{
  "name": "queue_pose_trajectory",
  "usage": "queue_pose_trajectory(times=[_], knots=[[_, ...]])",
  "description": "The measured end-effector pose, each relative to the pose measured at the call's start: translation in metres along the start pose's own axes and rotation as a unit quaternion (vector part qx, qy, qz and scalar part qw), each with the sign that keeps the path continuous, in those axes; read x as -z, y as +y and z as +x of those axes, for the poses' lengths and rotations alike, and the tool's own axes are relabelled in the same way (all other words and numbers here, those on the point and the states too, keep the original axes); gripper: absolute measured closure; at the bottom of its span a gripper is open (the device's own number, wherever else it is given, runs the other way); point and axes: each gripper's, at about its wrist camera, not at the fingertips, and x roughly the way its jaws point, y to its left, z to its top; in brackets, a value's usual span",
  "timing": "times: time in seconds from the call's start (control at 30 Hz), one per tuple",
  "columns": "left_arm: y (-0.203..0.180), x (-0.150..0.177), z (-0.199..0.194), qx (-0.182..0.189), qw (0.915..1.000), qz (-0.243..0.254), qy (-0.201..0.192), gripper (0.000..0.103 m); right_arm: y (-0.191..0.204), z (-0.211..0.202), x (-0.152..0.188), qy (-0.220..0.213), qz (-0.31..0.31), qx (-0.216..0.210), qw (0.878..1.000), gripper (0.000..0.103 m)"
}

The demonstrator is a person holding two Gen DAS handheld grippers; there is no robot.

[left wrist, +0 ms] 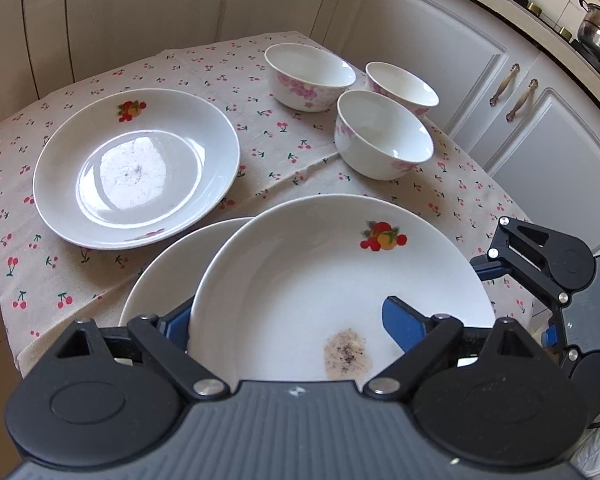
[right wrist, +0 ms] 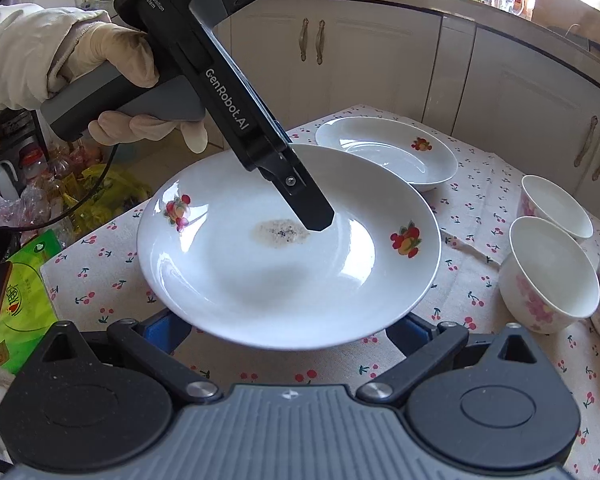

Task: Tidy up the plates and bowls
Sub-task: 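Carry the stained plate with the left tool onto another white plate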

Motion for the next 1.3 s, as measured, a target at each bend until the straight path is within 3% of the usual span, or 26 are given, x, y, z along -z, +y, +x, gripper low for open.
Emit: queue_pose_trajectory(times=[0.4,1.3], knots=[[0.019,0.005,0.013,0.003,0.9998,-0.018,0.011,0.010,0.009,0.009,-0.013,0.012,0.002,0.009,1.000,0.000],[0.016,0.001,0.012,-0.053,0.9968,0.013,0.059,0.010,0.011,0.011,-0.013,-0.001,0.004,0.007,1.000,0.000]])
